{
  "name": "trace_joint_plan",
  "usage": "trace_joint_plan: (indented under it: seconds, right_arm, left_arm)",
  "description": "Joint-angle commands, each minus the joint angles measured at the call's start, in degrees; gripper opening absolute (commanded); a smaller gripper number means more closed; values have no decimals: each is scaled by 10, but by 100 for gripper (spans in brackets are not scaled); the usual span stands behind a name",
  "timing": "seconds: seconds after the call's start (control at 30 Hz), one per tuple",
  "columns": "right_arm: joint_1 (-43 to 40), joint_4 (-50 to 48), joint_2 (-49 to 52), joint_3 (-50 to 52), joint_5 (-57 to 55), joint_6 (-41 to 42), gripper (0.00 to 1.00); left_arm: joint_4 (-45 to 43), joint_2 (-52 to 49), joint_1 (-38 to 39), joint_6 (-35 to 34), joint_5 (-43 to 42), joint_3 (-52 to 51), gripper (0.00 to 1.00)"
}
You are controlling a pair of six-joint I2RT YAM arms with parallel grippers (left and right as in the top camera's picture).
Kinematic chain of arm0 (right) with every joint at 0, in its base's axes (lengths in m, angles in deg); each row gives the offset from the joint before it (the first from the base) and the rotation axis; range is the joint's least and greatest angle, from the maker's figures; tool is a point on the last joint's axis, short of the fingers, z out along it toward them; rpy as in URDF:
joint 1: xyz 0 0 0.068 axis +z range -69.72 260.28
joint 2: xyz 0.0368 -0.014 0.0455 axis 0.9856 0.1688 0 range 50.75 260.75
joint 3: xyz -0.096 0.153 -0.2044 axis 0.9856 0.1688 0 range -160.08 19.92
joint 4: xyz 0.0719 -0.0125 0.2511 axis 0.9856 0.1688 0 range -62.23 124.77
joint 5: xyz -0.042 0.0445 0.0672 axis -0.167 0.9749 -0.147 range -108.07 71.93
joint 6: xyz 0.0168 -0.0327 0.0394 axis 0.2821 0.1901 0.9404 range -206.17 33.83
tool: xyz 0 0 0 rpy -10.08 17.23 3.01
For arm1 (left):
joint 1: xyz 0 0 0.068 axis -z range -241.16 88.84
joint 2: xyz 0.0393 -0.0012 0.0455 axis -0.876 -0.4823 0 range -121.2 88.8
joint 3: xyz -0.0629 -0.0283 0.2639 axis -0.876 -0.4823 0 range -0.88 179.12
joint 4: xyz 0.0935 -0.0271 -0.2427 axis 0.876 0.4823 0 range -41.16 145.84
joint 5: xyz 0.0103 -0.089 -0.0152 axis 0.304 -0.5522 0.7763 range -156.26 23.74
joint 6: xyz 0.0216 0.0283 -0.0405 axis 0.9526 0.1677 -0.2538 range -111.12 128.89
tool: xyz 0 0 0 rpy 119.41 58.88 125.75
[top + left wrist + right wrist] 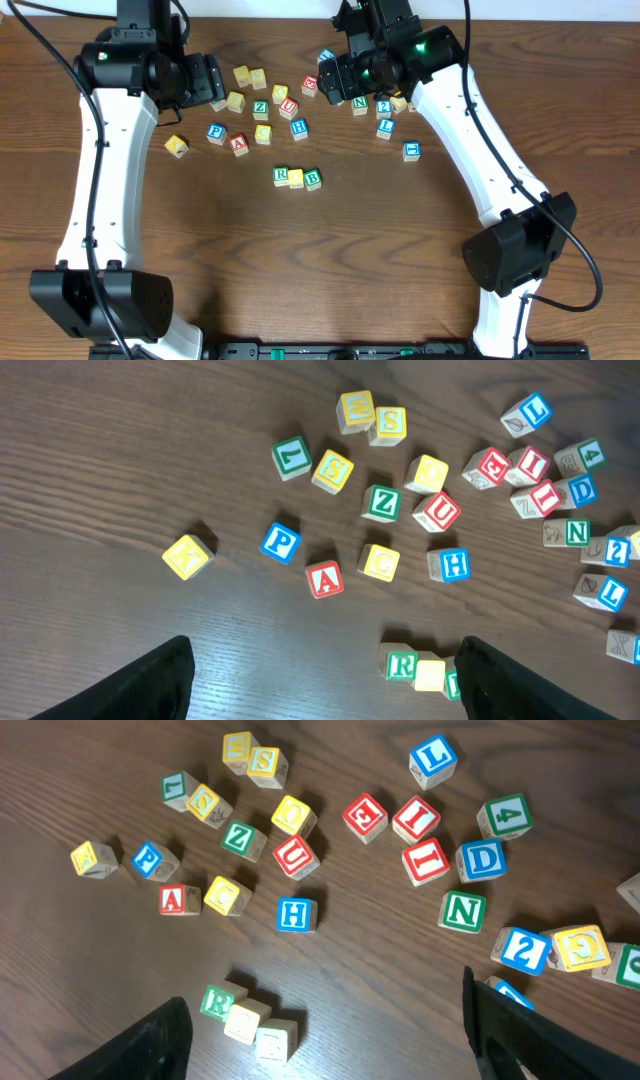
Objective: Spell out ROBOT
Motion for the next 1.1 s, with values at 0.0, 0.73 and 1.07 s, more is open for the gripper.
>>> trace_joint_plan:
  seconds: [0.0,0.73,1.07]
  right_arm:
    - [-5,-1,-3,-10,-12,34,80]
    - [-126,184,-3,-10,-18,45,81]
    - [-122,206,-3,-10,-18,41,82]
  left_arm:
    - [-7,-11,7,8,-8,-7,82]
    - [-210,-323,148,59,73,137,79]
    - [-239,-365,144,46,88,136,78]
